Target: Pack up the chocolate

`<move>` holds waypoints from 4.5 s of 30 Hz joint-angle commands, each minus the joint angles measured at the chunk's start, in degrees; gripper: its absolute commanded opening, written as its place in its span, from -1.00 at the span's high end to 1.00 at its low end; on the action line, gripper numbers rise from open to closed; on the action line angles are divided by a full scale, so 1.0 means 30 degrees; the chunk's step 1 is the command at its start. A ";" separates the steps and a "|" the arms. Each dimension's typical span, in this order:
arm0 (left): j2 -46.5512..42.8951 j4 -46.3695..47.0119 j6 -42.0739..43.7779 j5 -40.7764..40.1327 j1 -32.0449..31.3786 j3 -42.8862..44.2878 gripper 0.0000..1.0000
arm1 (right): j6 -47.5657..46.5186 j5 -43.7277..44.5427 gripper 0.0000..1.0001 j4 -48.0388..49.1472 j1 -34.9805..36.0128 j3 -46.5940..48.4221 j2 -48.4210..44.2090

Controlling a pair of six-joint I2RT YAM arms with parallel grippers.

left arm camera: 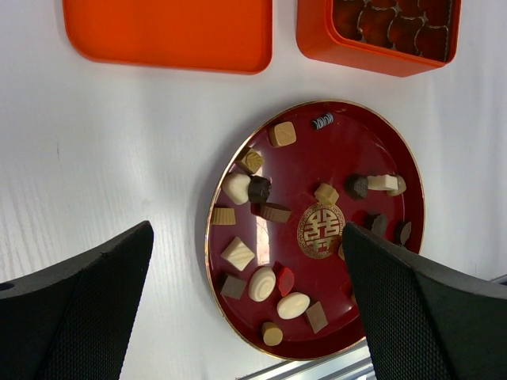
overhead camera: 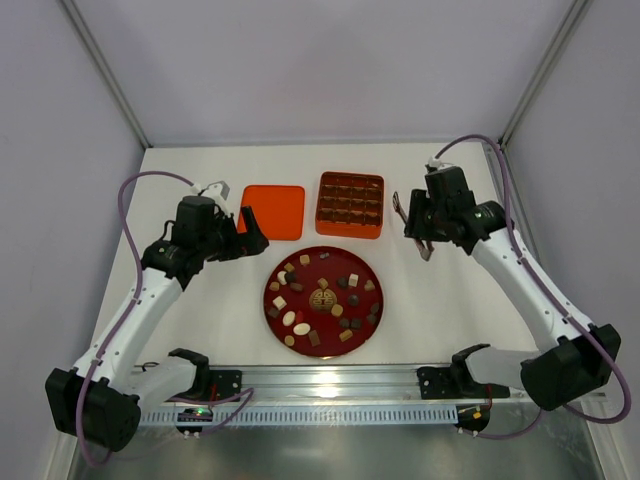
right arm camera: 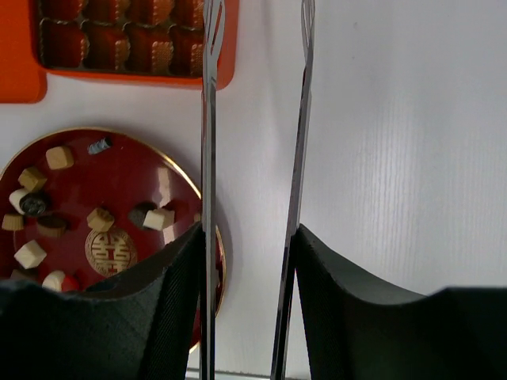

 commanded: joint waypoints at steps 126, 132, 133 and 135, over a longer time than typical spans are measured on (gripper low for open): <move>0.0731 0.0199 0.0203 0.1196 -0.0063 0.0597 -1.00 | 0.0364 -0.1848 0.39 -0.5592 0.7949 0.1960 0.1179; 0.0673 0.0199 0.0233 0.1197 -0.0093 0.0597 -0.99 | -0.0338 -0.2436 0.39 -0.5477 0.6720 0.4593 0.2028; 0.0702 0.0199 0.0204 0.1226 -0.0064 0.0568 -0.99 | -0.0455 -0.3132 0.39 -0.5331 0.6224 0.5065 0.2522; 0.0702 0.0199 0.0174 0.1226 -0.0063 0.0597 -0.99 | -0.0835 -0.3255 0.39 -0.5067 0.5665 0.6671 0.3139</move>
